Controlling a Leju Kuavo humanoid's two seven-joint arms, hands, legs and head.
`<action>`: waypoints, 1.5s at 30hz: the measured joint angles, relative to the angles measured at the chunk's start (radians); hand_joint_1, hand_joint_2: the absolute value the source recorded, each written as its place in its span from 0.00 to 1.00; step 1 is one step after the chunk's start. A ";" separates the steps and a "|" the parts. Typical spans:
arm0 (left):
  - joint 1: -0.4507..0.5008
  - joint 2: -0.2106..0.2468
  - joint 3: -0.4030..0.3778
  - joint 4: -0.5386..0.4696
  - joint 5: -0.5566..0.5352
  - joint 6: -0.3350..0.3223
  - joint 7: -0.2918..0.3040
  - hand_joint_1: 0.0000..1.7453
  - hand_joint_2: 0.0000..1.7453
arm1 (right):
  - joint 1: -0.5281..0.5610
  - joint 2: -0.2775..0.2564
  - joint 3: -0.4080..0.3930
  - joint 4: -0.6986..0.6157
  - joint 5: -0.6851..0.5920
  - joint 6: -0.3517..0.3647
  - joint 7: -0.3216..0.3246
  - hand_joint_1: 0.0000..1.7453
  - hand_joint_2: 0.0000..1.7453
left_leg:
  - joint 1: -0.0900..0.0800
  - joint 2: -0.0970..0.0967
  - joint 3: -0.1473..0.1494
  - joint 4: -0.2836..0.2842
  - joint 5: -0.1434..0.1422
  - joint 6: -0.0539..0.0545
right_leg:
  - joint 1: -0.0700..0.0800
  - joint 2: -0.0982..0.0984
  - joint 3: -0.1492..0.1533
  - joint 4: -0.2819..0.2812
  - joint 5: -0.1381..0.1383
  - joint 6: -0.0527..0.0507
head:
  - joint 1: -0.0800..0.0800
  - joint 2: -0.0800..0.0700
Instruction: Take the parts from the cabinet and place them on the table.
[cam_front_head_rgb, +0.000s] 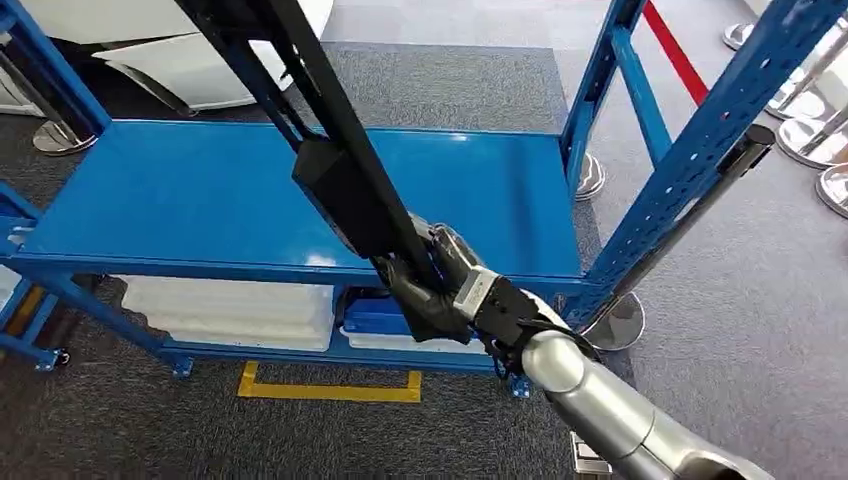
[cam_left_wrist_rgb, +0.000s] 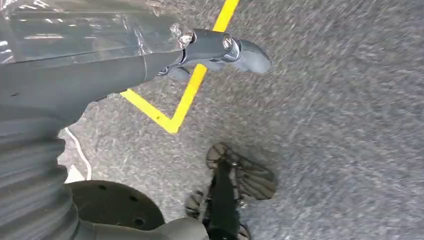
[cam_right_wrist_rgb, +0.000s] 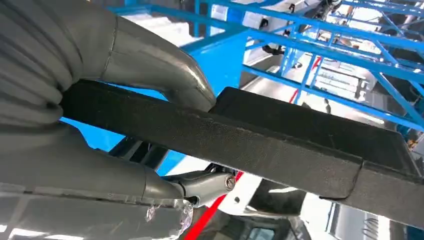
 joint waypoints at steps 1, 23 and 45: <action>0.000 0.000 0.000 0.000 0.000 -0.003 0.001 0.00 1.00 | 0.001 0.000 0.000 0.000 -0.003 -0.003 0.000 1.00 1.00 | 0.001 0.000 -0.016 0.005 0.009 -0.003 | -0.002 0.000 0.017 -0.001 0.035 0.001 | 0.005 0.000; -0.004 0.003 0.000 0.001 0.011 -0.002 -0.002 0.00 1.00 | 0.001 0.019 0.000 0.003 -0.026 -0.016 -0.003 1.00 1.00 | -0.007 -0.003 0.098 0.015 -0.087 -0.028 | 0.009 -0.006 0.080 -0.308 0.207 -0.036 | -0.029 0.000; -0.002 0.002 0.001 0.001 0.015 -0.003 -0.007 0.00 1.00 | -0.001 0.047 0.002 0.020 -0.028 -0.018 -0.006 1.00 1.00 | 0.010 0.001 -0.176 0.318 -0.136 -0.061 | 0.006 -0.003 0.167 -0.325 0.119 -0.066 | 0.022 0.000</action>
